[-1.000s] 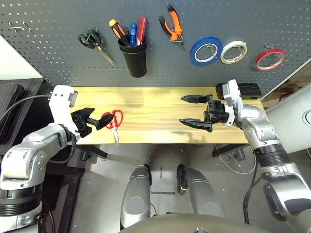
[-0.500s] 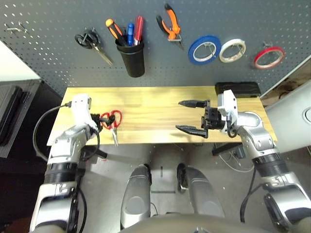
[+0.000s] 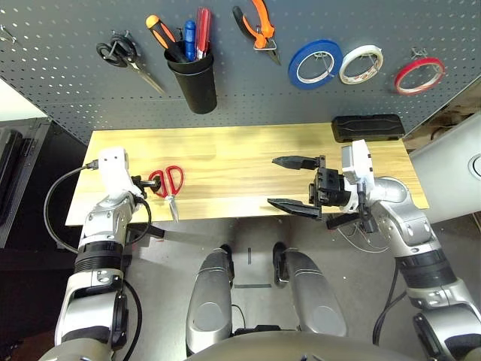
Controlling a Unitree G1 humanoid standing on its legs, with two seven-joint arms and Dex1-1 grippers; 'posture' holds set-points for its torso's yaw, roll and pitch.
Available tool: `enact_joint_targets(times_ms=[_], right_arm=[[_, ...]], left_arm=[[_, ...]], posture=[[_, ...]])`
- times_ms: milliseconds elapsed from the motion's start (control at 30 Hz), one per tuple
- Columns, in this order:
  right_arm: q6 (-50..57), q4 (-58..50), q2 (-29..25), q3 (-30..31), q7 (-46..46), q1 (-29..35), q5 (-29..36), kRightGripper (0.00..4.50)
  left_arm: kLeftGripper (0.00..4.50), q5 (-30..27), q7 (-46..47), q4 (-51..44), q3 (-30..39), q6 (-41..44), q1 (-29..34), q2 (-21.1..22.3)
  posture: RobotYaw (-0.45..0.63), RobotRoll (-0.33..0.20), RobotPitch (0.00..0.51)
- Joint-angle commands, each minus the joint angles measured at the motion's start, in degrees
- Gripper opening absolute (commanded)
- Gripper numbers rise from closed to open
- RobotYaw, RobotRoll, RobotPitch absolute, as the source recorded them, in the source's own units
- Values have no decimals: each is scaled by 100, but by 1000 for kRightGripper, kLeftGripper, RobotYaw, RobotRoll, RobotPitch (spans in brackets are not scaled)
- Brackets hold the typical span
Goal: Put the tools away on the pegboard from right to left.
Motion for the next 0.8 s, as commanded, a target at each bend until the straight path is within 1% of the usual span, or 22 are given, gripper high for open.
enact_joint_targets(times_ms=[33,67,167,233,300,333,400,467,500,533,600,767,800], right_arm=[[157,-286,-98,65,-54,197,122,4500],[194,-336,-105,59,-81,216,141,4500],[331,-480,-138,15,-176,226,208,4500],[383,-536,-179,-9,-212,237,246,4500],[449,-603,-261,-59,-246,245,287,4500],[494,-638,-299,-95,-275,237,321,4500],[550,-681,-367,-141,-312,216,377,4500],[551,-673,-409,-156,-329,203,405,4500],[546,-665,-425,-160,-337,197,416,4500],[530,-640,-444,-168,-343,184,421,4500],[461,-545,-476,-196,-324,146,406,4500],[196,-135,-487,-248,-224,-3,325,4500],[142,-46,-493,-257,-195,-35,313,4500]], left_arm=[[4484,93,-17,274,-12,-91,88,-85],[4484,111,-15,322,-24,-135,92,-106],[3936,136,44,679,10,-428,18,-250],[3161,153,80,888,32,-578,-35,-328],[2480,222,164,1110,-3,-756,-96,-405],[2039,246,208,1210,-7,-840,-133,-430],[1329,257,246,1329,5,-911,-184,-449],[485,265,230,1425,-1,-981,-220,-449],[137,273,215,1455,-11,-1018,-231,-447],[27,269,216,1413,-1,-1020,-233,-444],[27,246,216,1131,40,-979,-173,-415],[27,109,258,56,226,-662,150,-360],[27,88,270,-185,269,-567,223,-357]], posture=[[-30,0,381],[-37,0,381],[-50,0,381],[-61,0,379],[-71,0,376],[-76,0,373],[-76,0,372],[-72,0,358],[-72,0,358],[-67,0,353],[-58,0,337],[-16,0,299],[-16,0,299]])
